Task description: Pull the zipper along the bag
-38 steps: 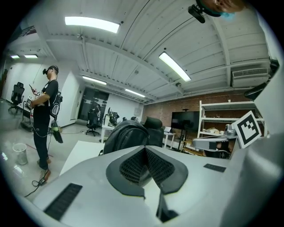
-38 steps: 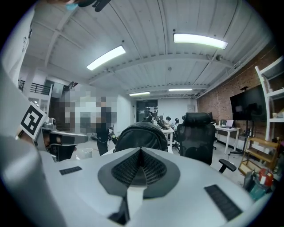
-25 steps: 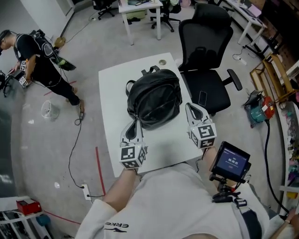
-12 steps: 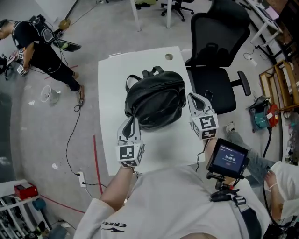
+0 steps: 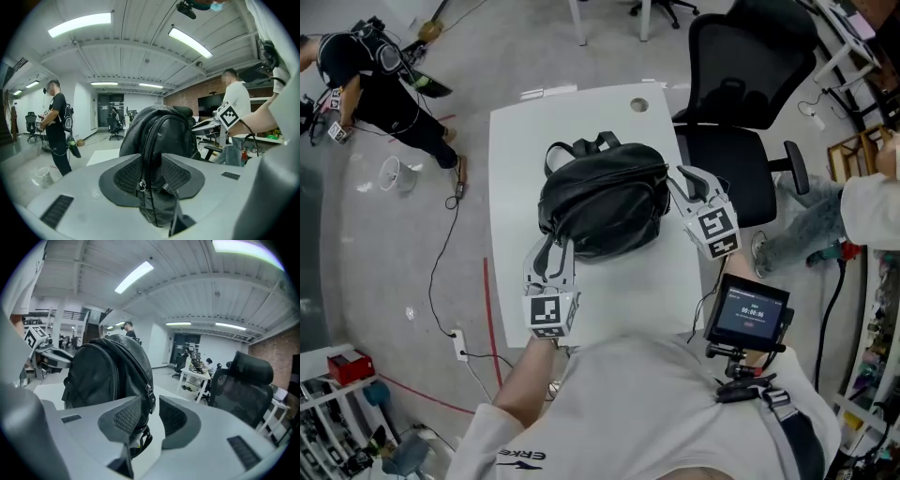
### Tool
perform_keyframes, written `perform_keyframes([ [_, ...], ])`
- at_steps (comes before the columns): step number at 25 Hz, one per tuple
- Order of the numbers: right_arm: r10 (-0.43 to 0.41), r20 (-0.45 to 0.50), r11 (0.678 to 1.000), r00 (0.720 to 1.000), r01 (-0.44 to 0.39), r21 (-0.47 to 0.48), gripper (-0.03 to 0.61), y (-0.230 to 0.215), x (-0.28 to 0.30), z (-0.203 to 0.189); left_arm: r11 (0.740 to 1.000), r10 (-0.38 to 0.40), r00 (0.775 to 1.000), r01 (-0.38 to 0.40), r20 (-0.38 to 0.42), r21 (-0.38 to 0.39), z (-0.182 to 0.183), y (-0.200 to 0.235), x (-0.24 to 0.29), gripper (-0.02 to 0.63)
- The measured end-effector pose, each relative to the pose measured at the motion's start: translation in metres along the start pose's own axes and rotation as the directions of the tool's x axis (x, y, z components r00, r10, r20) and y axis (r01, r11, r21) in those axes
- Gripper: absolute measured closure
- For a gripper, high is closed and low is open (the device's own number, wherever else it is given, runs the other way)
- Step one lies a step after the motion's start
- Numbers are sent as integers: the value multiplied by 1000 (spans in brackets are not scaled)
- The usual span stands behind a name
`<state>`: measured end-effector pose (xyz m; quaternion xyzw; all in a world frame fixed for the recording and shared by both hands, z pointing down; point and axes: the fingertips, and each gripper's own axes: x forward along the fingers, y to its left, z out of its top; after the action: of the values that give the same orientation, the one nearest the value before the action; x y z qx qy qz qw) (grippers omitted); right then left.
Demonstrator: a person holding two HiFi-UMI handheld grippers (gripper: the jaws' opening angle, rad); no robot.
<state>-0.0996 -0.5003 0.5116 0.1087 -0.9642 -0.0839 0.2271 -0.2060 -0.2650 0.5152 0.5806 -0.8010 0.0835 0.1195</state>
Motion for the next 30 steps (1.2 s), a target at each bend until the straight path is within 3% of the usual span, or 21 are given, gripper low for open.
perform_keyframes([
  [7,197,-46,972,979,-201,-124,463,2,21,-6,1000,3,1000,-3,-26,0,-5,0,6,503],
  [16,419,-82,892,904,-427,-145,463,5,30,-10,1000,-6,999,6,-41,-1,-8,1,12,503],
  [19,449,-92,874,889,-458,-159,463,5,30,-11,1000,-2,999,2,-45,-1,-8,1,15,503],
  [23,428,-142,865,892,-450,-222,466,1,23,-16,1000,5,999,-4,-49,3,-9,1,15,503],
  [25,413,-138,872,900,-435,-227,502,-2,18,-16,1000,7,999,-7,-51,5,-10,1,15,503],
  [26,407,-121,879,905,-424,-220,550,-4,16,-14,1000,9,999,-9,-51,4,-10,1,15,503],
  [28,412,-86,885,907,-421,-198,552,-7,15,-10,1000,12,999,-12,-52,1,-10,2,15,503],
  [30,447,-97,868,889,-457,-195,549,-5,15,-10,1000,13,998,-13,-55,4,-10,1,15,503],
])
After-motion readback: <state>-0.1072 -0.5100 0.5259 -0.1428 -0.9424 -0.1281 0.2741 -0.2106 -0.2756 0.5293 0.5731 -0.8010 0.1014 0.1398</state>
